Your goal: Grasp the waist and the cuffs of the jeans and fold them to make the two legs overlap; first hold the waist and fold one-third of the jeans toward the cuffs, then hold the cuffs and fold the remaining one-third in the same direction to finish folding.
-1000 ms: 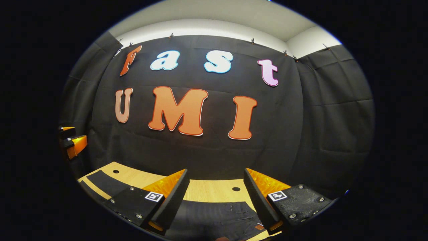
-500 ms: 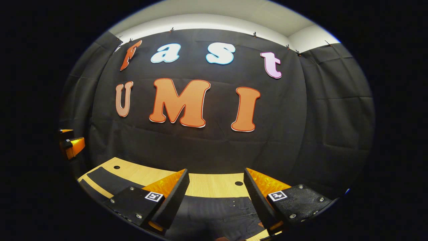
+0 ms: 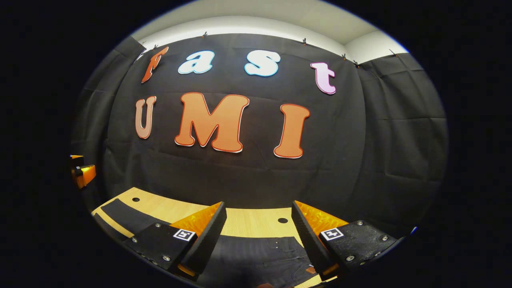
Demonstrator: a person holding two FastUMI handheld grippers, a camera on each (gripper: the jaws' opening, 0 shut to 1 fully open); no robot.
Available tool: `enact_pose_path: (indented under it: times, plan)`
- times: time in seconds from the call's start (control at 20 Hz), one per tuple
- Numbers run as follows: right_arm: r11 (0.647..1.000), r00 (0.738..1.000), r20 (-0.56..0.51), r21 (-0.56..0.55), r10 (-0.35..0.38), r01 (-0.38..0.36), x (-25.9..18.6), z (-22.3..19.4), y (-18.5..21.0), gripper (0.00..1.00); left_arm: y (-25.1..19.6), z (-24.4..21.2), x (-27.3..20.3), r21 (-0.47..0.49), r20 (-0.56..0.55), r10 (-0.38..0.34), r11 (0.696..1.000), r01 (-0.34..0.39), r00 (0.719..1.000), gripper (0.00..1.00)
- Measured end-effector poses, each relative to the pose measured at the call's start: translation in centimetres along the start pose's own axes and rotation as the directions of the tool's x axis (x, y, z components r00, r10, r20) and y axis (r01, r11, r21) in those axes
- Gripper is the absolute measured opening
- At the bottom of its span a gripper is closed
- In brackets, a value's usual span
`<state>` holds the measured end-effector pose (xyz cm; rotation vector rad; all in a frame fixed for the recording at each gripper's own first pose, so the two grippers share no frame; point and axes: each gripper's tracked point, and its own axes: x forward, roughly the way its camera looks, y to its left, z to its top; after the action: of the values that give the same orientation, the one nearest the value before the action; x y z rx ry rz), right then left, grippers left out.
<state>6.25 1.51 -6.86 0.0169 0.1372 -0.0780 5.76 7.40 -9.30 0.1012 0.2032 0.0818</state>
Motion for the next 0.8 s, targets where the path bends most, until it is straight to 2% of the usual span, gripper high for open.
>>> enact_pose_path:
  times: [0.45, 0.8]
  plan:
    - [0.999, 0.995, -0.096, 0.018, -0.034, 0.036, 0.4, -3.4, -1.8, 0.98, 3.8, -2.7, 0.4, -0.015, -0.09, 0.077, 0.997, -0.079, 0.993, 1.0]
    - [0.995, 0.967, -0.239, 0.036, -0.087, 0.098, 0.9, -8.0, -4.3, 0.98, 7.8, -7.0, 0.1, -0.044, -0.236, 0.156, 0.984, -0.171, 0.959, 1.0]
